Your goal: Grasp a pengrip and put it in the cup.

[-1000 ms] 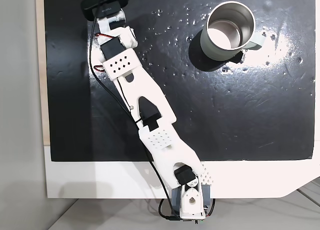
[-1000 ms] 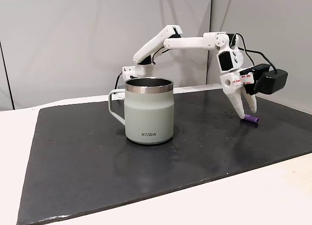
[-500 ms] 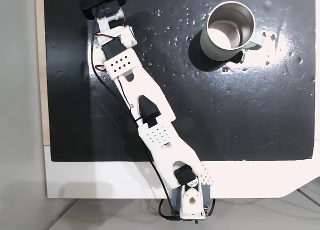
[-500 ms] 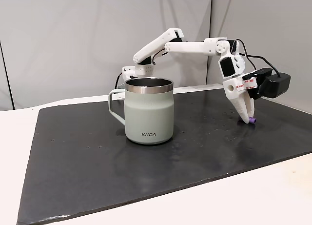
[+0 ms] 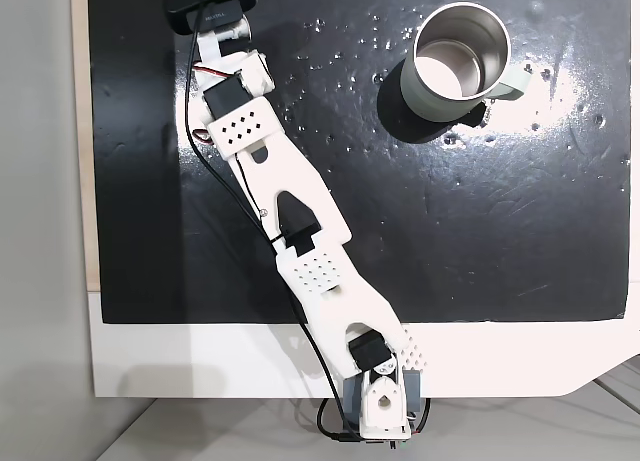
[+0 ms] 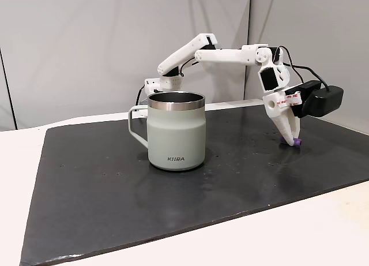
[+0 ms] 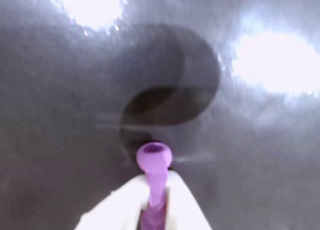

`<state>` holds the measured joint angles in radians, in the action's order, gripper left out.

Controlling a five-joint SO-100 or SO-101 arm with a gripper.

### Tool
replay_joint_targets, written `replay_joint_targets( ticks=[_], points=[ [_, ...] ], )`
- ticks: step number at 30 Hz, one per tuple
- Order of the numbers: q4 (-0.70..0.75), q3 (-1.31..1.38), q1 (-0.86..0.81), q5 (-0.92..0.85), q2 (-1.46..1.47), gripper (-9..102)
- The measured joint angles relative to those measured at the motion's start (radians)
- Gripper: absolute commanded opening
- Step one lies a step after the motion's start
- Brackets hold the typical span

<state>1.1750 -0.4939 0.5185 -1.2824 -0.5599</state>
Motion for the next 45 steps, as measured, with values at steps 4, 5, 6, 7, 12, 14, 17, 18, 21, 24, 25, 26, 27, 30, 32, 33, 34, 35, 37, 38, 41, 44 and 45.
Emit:
replay_joint_targets(
  ticks=[4, 5, 6, 7, 12, 14, 17, 18, 21, 24, 25, 26, 27, 30, 32, 33, 34, 35, 37, 38, 41, 44, 45],
  points=[
    [0.094, -0.08, -0.002, 0.041, -0.129, 1],
    [0.114, -0.107, -0.005, 0.046, -0.178, 0],
    [0.132, -0.135, -0.011, 0.046, -0.229, 0],
    [0.147, -0.164, -0.018, 0.046, -0.281, 0],
    [0.245, -0.267, -0.1, 0.048, -0.514, 0],
    [0.279, -0.267, -0.141, 0.048, -0.58, 0],
    [0.305, -0.267, -0.207, 0.04, -0.664, 0],
    [0.308, -0.267, -0.229, 0.038, -0.687, 0],
    [0.308, -0.267, -0.29, 0.025, -0.738, 0],
    [0.31, -0.267, -0.348, 0.006, -0.772, 0],
    [0.31, -0.267, -0.367, 0.0, -0.781, 0],
    [0.31, -0.267, -0.385, -0.005, -0.787, 0],
    [0.31, -0.267, -0.403, -0.011, -0.793, 0],
    [0.31, -0.278, -0.456, -0.032, -0.805, 0],
    [0.31, -0.291, -0.489, -0.051, -0.808, 0],
    [0.31, -0.304, -0.506, -0.061, -0.808, 0],
    [0.302, -0.319, -0.525, -0.072, -0.811, 0],
    [0.29, -0.339, -0.541, -0.086, -0.818, 0],
    [0.256, -0.396, -0.575, -0.114, -0.836, 0],
    [0.241, -0.425, -0.592, -0.124, -0.845, 0],
    [0.19, -0.5, -0.637, -0.153, -0.864, 0],
    [0.11, -0.558, -0.669, -0.167, -0.87, 0],
    [0.081, -0.575, -0.678, -0.17, -0.871, 0]
  ],
)
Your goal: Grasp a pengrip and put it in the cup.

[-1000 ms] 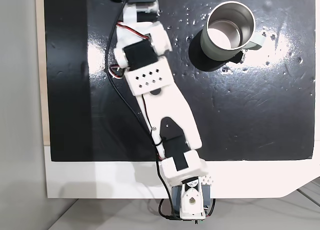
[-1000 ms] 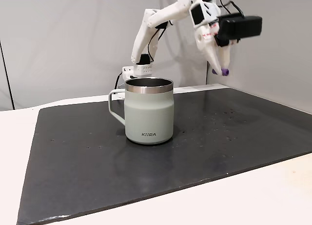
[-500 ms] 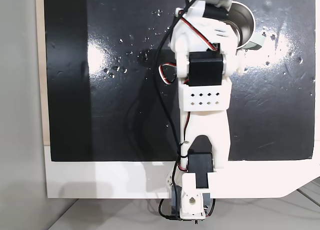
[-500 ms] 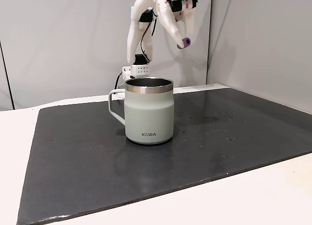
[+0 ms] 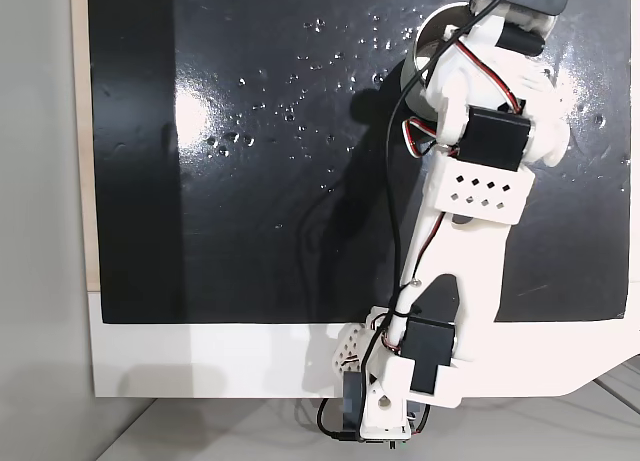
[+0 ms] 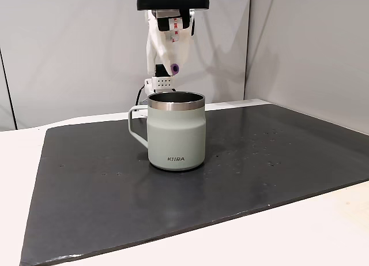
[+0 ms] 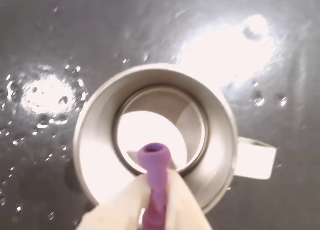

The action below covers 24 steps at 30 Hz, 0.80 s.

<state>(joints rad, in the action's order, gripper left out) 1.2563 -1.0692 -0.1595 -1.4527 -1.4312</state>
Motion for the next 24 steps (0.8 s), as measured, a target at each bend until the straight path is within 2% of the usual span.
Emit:
replay_joint_targets(
  ticks=[5, 11, 12, 14, 16, 24],
  points=[
    [-0.097, -0.032, -0.021, -0.002, -0.009, 0],
    [-0.124, -0.041, -0.021, -0.002, -0.011, 2],
    [-0.124, -0.044, -0.021, -0.002, -0.011, 5],
    [-0.124, -0.055, -0.021, 0.0, -0.011, 22],
    [-0.124, -0.055, -0.021, 0.002, -0.011, 34],
    [-0.104, -0.057, -0.021, 0.002, -0.02, 35]
  ],
)
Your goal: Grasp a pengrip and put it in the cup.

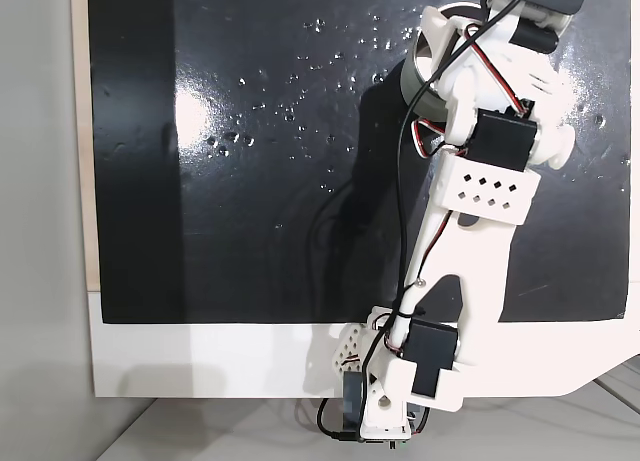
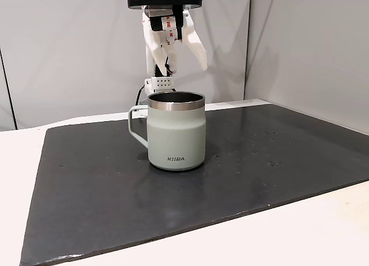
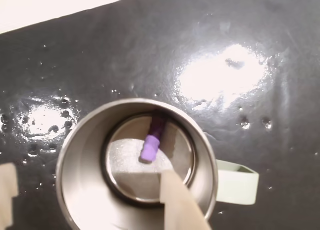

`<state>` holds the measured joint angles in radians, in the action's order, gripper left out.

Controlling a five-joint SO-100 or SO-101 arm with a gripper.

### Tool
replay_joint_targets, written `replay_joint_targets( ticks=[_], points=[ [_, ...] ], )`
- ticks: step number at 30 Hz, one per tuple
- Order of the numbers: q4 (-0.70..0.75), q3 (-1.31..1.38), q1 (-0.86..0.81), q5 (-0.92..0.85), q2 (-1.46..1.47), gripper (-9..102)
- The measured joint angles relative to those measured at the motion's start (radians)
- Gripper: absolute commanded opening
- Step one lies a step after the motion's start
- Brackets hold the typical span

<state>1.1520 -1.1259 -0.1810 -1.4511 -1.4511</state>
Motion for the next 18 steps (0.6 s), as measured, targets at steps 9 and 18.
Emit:
replay_joint_targets(
  ticks=[9, 18],
  points=[
    [0.002, 0.0, 0.0, 0.0, -0.021, 35],
    [0.002, 0.0, 0.0, -0.003, -0.021, 35]
  ],
)
